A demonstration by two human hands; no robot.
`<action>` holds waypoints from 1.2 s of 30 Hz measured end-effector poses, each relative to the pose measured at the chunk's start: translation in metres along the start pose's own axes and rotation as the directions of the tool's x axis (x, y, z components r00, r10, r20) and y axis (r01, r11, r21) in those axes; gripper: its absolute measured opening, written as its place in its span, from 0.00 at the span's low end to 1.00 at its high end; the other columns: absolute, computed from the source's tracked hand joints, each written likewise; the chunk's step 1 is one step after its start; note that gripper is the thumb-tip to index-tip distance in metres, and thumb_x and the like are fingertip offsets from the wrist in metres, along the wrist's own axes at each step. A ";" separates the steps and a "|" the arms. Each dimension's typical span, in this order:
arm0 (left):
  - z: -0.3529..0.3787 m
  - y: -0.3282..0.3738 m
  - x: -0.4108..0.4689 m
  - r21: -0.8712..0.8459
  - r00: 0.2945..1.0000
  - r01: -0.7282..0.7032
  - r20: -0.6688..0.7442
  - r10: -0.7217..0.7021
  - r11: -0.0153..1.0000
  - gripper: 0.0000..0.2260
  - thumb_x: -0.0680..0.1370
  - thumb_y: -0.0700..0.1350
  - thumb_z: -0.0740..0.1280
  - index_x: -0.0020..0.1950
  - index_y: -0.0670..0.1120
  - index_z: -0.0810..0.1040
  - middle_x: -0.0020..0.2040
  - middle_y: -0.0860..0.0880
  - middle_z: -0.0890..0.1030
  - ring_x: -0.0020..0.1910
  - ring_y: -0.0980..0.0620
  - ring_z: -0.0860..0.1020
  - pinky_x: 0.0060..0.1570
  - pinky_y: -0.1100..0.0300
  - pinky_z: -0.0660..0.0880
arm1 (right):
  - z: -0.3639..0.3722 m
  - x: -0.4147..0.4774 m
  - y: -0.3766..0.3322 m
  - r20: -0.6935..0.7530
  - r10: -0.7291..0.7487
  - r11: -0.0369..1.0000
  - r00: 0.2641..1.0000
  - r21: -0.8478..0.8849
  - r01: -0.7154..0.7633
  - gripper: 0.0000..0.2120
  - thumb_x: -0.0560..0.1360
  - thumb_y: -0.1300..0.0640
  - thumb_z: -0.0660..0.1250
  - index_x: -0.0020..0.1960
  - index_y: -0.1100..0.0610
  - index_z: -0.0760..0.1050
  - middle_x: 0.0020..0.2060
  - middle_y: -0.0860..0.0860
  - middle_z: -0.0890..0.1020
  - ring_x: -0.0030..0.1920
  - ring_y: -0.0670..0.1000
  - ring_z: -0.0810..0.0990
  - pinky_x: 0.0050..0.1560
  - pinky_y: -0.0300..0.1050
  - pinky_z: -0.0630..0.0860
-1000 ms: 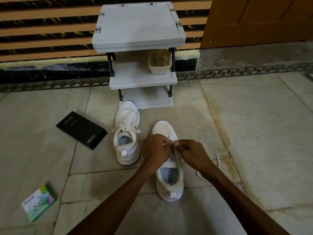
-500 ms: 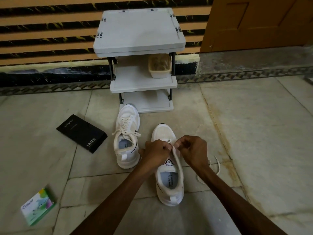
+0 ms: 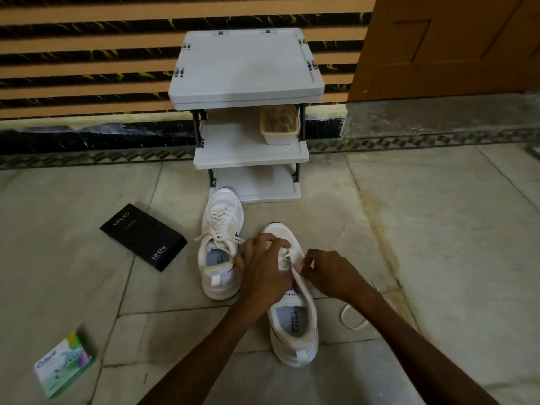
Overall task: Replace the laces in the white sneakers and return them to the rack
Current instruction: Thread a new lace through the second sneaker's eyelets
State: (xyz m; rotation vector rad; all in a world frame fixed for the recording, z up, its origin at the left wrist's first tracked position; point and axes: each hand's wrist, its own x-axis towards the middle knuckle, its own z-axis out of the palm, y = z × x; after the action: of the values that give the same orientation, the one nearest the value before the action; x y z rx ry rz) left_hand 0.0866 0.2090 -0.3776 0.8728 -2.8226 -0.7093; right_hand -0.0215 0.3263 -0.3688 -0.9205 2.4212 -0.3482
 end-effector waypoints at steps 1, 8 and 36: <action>0.001 -0.003 0.002 -0.002 1.000 0.002 0.031 -0.002 1.000 0.22 0.70 0.54 0.70 0.63 0.61 0.72 0.67 0.58 0.65 0.67 0.51 0.60 0.66 0.52 0.57 | 0.006 0.000 0.002 0.002 -0.002 1.000 1.000 -0.014 0.002 0.15 0.79 0.44 0.61 0.40 0.53 0.74 0.37 0.51 0.80 0.41 0.55 0.80 0.40 0.45 0.73; 0.005 -0.006 0.003 -0.056 0.991 0.041 0.131 -0.034 0.998 0.26 0.70 0.54 0.70 0.67 0.59 0.67 0.69 0.56 0.65 0.69 0.50 0.61 0.65 0.51 0.58 | -0.060 -0.026 -0.045 -0.143 -0.048 0.687 0.989 0.714 0.136 0.15 0.80 0.57 0.60 0.37 0.53 0.76 0.34 0.46 0.79 0.36 0.42 0.77 0.42 0.40 0.74; 0.014 -0.017 0.011 -0.286 0.989 0.054 0.150 -0.011 0.957 0.13 0.72 0.46 0.70 0.56 0.51 0.77 0.61 0.50 0.72 0.63 0.44 0.70 0.59 0.57 0.66 | 0.025 -0.034 0.054 0.255 -0.041 0.988 0.966 -0.135 0.078 0.09 0.75 0.57 0.65 0.49 0.56 0.84 0.50 0.52 0.84 0.52 0.52 0.81 0.53 0.43 0.75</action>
State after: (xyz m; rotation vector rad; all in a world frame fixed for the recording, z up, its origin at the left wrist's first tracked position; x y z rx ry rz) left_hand 0.0828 0.1964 -0.3985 0.8480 -2.7291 -1.2018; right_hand -0.0150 0.3875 -0.3987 -1.0350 2.2103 -0.0714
